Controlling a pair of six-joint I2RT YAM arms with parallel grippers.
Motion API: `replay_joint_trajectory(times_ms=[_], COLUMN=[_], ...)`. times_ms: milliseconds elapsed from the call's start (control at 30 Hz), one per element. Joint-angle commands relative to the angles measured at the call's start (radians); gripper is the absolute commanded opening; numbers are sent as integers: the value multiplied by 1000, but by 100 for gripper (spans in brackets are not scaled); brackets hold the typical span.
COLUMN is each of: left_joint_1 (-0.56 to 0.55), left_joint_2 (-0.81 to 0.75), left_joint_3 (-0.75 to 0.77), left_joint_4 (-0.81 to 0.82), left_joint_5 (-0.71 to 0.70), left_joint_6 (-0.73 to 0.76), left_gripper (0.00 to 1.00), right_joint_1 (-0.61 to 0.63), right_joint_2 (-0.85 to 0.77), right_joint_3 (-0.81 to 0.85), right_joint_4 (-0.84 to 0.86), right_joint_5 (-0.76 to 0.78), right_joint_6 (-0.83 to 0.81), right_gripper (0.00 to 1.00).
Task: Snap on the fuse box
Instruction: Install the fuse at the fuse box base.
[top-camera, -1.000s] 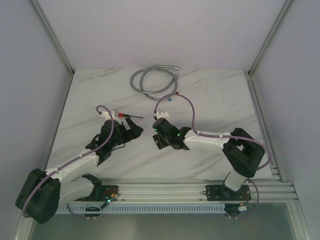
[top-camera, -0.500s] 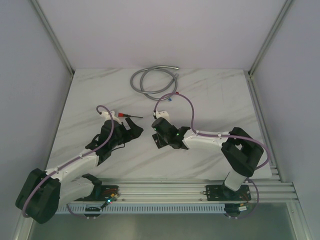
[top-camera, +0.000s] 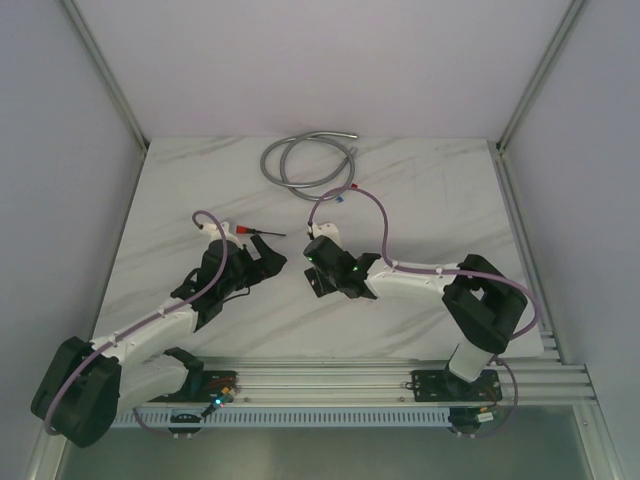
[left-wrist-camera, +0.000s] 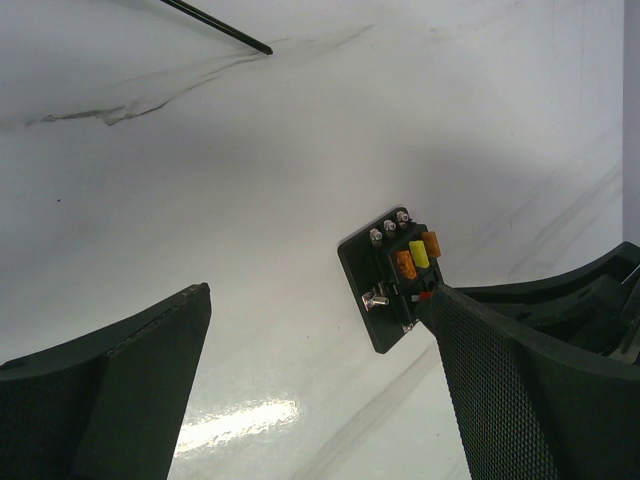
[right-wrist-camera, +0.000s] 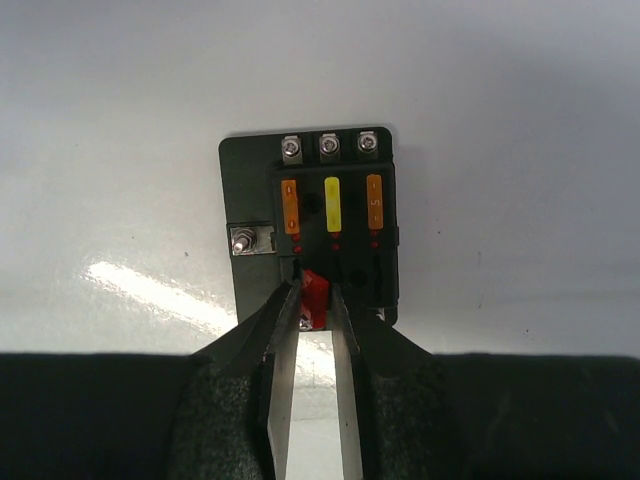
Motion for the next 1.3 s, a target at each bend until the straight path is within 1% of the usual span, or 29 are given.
replay_joint_trajectory(times_ms=[0, 267, 633, 767, 933, 1267], left_joint_1=[7, 7, 7, 7, 7, 7], left_joint_2=[-10, -8, -8, -5, -4, -6], left_joint_3=[-10, -12, -10, -10, -8, -10], left_joint_4=[-4, -4, -4, -4, -5, -4], left_joint_5=[7, 6, 6, 6, 6, 6], left_joint_6=[-6, -4, -4, -5, -5, -4], left_gripper=[100, 100, 100, 100, 100, 100], right_joint_1=[7, 9, 14, 14, 15, 18], right_joint_2=[5, -3, 5, 11, 11, 29], right_joint_3=[38, 47, 55, 56, 61, 82], right_joint_4=[-12, -9, -7, -9, -29, -38], right_joint_5=[-2, -14, -26, -30, 8, -34], right_joint_6=[-5, -19, -34, -35, -40, -58], right_gripper=[26, 28, 28, 28, 28, 24])
